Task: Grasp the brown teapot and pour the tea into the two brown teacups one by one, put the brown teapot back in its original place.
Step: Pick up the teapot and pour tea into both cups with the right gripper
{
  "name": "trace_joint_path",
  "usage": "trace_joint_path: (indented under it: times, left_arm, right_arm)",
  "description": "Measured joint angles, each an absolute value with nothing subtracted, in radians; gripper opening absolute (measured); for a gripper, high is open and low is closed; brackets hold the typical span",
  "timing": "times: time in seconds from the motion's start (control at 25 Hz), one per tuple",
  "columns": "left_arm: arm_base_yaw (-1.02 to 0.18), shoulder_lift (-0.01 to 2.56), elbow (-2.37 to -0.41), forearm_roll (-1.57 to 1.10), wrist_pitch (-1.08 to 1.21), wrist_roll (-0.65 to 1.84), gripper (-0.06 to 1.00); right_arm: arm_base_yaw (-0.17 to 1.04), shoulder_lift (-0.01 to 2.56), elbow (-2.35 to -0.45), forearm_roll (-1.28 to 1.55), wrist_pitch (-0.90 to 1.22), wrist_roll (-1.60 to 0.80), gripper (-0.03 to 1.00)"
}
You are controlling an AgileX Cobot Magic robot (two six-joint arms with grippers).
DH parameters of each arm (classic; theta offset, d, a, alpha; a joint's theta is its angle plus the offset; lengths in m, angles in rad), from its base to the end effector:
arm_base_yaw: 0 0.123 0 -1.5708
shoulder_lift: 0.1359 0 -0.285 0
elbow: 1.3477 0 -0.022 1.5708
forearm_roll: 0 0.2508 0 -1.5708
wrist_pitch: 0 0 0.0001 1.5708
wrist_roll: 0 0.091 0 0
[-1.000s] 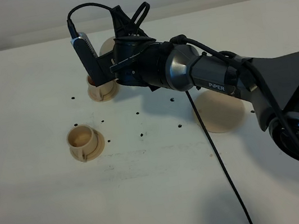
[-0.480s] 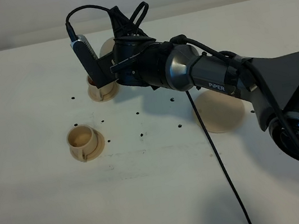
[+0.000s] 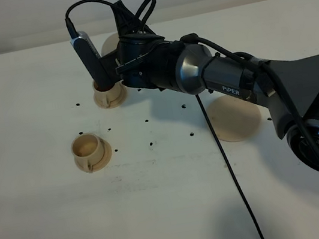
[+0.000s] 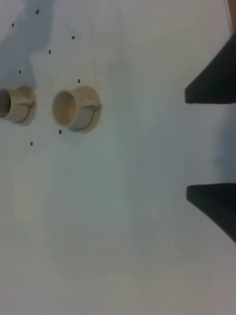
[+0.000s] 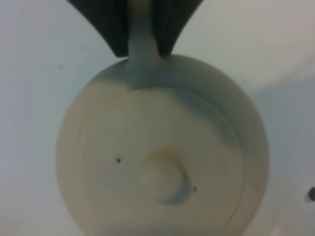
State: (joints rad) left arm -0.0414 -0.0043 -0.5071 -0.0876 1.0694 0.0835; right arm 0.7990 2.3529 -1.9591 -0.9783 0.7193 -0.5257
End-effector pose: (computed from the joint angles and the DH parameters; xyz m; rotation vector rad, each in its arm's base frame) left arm -0.0071 -0.0067 0.2788 0.1324 2.0351 -0.0784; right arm 0.4034 0.3431 0.1888 -1.9368 1.3674 -0.9536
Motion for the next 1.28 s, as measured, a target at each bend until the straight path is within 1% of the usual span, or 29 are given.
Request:
trace_joint_path:
  times: [1.28]
  left_arm:
    - [-0.041,-0.004,-0.507,-0.088,1.069,0.084,0.36]
  right_arm:
    - [0.799,2.353,-1.959,-0.978,0.722,-0.611,0.09]
